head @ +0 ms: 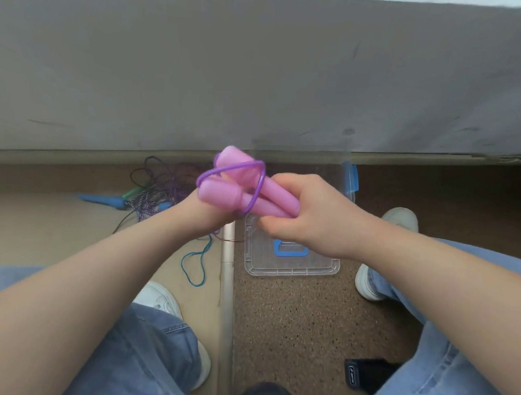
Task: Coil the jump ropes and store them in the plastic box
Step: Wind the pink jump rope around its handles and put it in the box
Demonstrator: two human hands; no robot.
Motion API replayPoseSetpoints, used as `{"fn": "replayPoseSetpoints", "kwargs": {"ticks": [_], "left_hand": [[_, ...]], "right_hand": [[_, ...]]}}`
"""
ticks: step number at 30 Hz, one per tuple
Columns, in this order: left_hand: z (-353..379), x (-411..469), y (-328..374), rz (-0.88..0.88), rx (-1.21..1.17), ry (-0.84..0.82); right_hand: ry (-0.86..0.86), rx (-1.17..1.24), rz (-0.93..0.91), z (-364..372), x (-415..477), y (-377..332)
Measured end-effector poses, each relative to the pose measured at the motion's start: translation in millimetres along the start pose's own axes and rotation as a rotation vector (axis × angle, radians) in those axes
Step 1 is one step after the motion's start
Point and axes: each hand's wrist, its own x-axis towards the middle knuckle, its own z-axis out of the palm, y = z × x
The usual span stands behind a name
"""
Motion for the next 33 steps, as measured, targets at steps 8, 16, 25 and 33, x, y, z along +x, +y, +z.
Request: {"fn": "replayPoseSetpoints", "kwargs": {"ticks": [8,16,25,33], "left_hand": [[7,-4,7,0.255,0.511,-0.068],[-18,-1,8,0.732,0.709,0.065],[-11,-3,20,0.250,0.070,0.026],[12,-3,7,0.185,0.189,-0.027]], "right_hand": [[0.289,-0.641,0.282,-27,20,44],[-0.280,-0.755,0.173,11,5,42],[-0.222,-0.382,-0.123,2,-9,-1],[0.366,-0.335,0.245,-21,13,5]]}}
